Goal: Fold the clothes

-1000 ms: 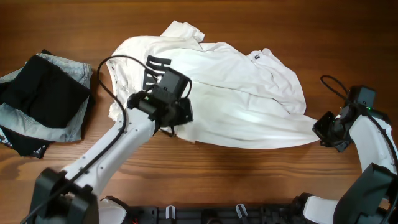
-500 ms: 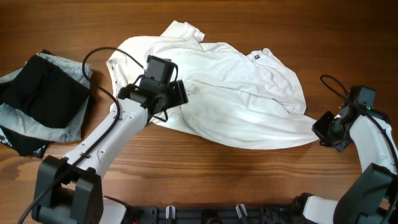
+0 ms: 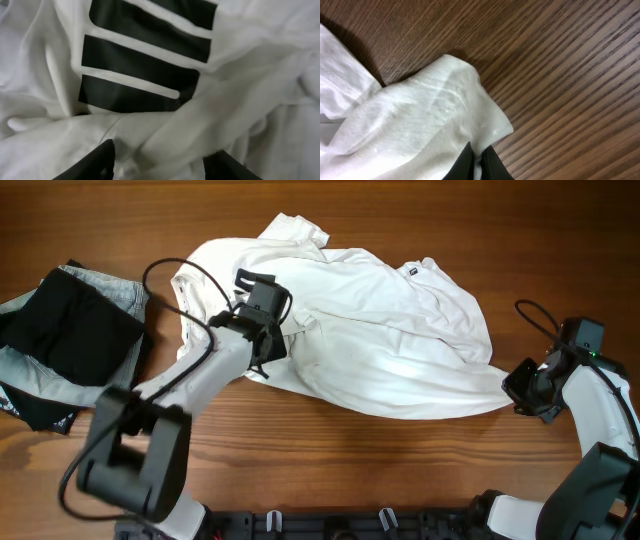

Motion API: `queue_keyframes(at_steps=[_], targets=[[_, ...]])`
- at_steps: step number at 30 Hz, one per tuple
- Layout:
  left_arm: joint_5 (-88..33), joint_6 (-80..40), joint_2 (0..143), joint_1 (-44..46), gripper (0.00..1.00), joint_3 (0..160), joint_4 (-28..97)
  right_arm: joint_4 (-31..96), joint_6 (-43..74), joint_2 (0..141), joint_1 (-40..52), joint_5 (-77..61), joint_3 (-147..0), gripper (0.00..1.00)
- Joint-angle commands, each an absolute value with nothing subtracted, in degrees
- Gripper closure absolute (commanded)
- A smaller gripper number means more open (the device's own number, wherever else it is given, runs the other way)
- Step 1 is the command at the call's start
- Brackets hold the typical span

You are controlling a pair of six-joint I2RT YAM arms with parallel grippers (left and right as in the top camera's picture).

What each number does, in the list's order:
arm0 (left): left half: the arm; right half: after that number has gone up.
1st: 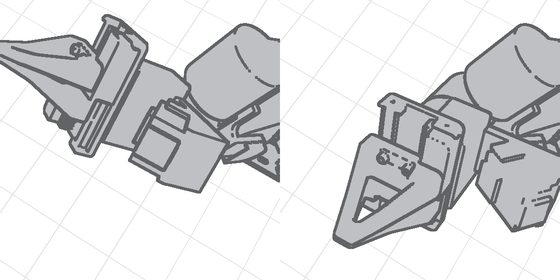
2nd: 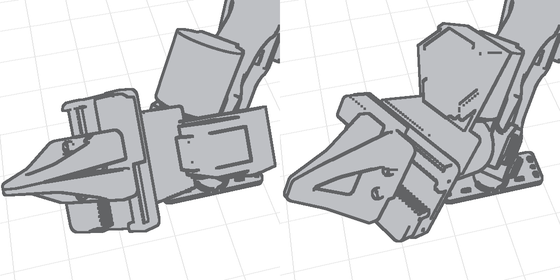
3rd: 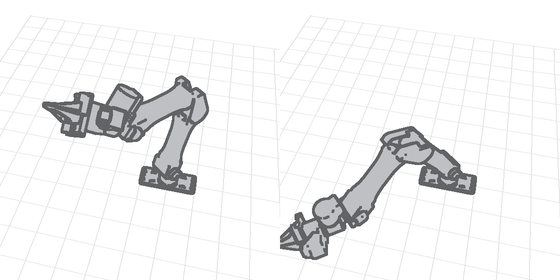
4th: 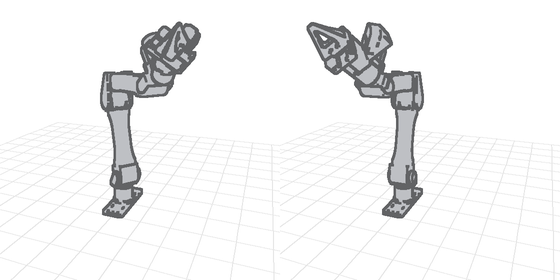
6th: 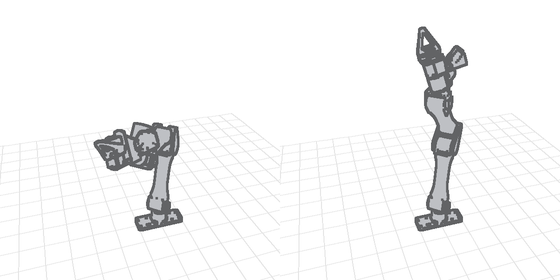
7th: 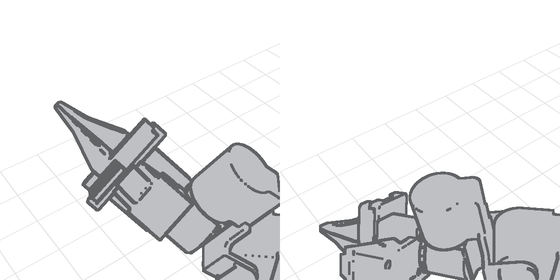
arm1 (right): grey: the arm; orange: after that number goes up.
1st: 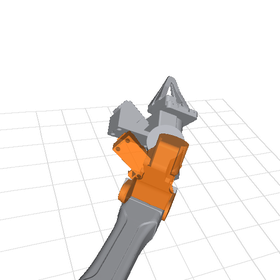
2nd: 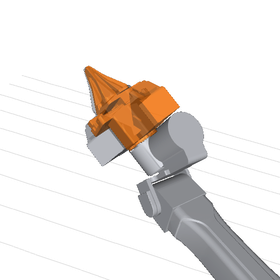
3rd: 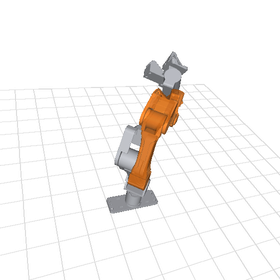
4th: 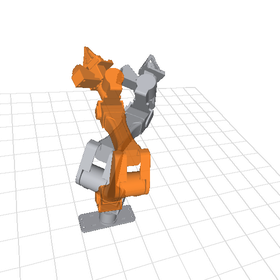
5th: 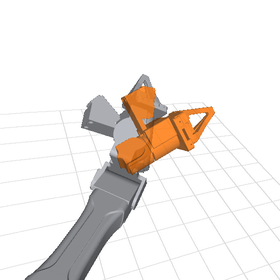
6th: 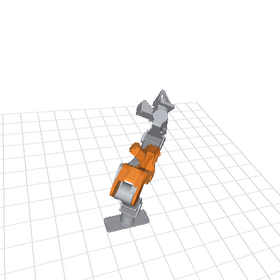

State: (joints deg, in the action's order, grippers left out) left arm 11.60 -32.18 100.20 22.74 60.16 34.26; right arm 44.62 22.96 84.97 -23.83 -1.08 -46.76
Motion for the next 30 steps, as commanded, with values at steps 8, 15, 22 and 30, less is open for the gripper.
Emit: queue_keyframes(at_steps=[8,15,22,30], targets=[[16.16,-31.68,102.24,22.59,0.84,60.05,31.73,44.58,22.24,84.86,-23.97,-1.56,-47.51,0.92],[16.14,-30.04,102.24,22.59,0.86,60.05,33.5,44.6,22.24,84.86,-23.97,-1.56,-47.51,0.92],[11.18,-28.71,102.24,22.65,0.58,60.05,36.03,44.58,22.26,84.86,-23.97,-1.56,-47.51,0.92],[10.98,-28.69,102.35,22.63,0.73,60.01,36.01,44.51,22.26,84.86,-23.97,-1.56,-47.51,0.92]])
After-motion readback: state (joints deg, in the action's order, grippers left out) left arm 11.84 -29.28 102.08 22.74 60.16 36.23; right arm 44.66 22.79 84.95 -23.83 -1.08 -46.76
